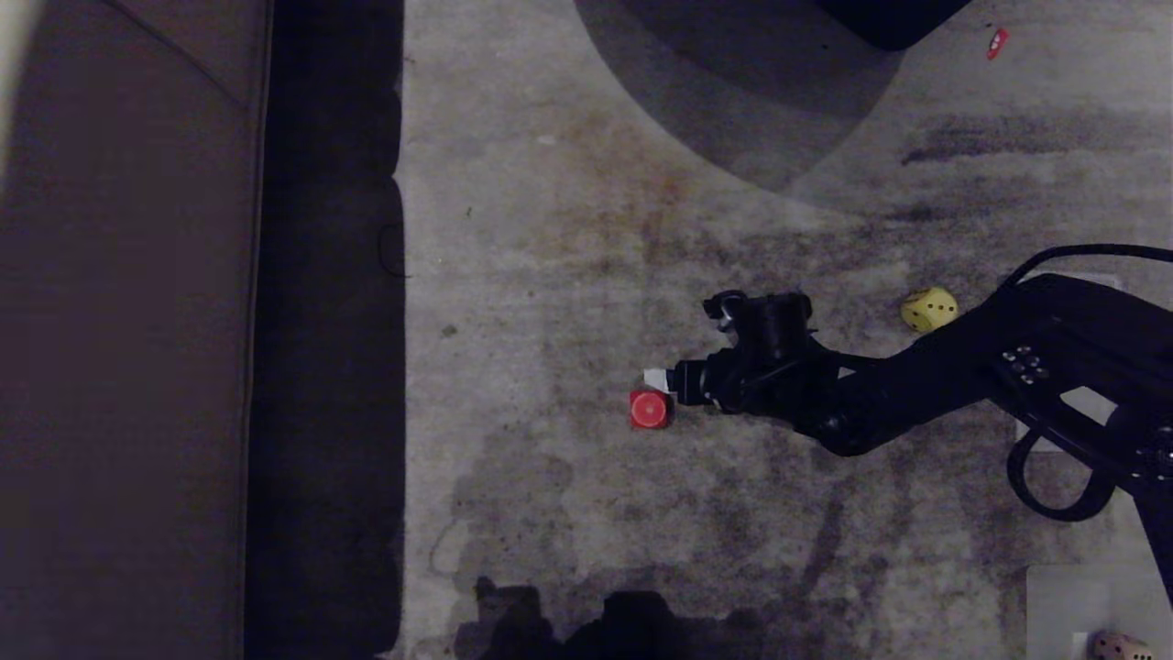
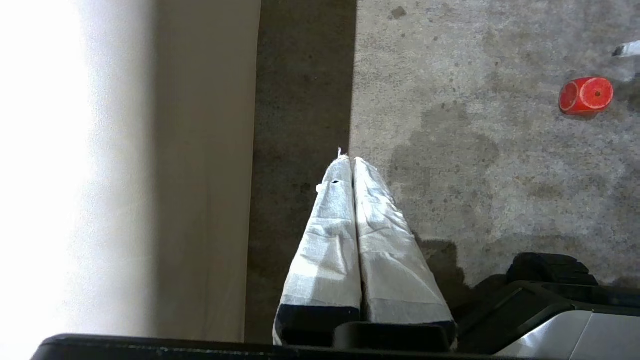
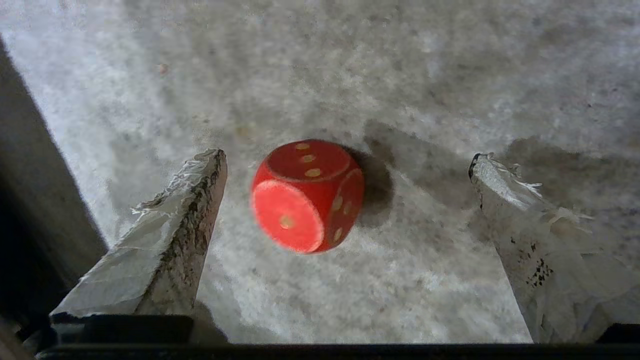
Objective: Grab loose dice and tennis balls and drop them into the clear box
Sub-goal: Pick up toys out of the box
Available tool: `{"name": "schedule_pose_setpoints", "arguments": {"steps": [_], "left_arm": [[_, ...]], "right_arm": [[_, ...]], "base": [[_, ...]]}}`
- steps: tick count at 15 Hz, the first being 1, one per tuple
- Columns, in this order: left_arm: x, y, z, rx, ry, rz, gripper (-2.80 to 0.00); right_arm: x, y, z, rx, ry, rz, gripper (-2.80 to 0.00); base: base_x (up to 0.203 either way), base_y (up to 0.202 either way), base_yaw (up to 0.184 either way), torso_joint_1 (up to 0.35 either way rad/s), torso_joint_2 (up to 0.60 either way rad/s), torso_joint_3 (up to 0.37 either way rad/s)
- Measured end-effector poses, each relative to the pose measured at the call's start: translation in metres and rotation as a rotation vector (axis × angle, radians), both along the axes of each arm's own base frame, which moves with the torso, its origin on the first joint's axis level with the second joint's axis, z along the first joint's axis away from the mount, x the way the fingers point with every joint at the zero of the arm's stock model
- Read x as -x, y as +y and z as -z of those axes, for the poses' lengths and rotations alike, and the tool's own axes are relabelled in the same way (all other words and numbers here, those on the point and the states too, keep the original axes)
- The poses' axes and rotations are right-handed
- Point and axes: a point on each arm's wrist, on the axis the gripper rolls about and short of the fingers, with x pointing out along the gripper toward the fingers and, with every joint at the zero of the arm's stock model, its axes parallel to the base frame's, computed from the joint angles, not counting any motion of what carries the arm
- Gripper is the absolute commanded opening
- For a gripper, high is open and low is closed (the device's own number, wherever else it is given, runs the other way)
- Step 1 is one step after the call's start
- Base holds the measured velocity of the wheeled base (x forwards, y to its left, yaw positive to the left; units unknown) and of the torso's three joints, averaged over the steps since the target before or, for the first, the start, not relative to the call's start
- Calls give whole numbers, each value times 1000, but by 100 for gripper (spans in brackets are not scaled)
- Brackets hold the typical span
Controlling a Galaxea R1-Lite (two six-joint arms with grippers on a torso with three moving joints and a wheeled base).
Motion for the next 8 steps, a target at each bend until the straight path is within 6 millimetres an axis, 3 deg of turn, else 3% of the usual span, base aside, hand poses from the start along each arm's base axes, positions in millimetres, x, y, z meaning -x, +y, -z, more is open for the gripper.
{"name": "schedule_pose_setpoints", "arguments": {"steps": [8], "left_arm": [[0, 0, 0, 0, 0, 0, -280]], "right_arm": [[-17, -1, 25, 10, 16, 19, 0]], "base": [[0, 0, 0, 0, 0, 0]]}}
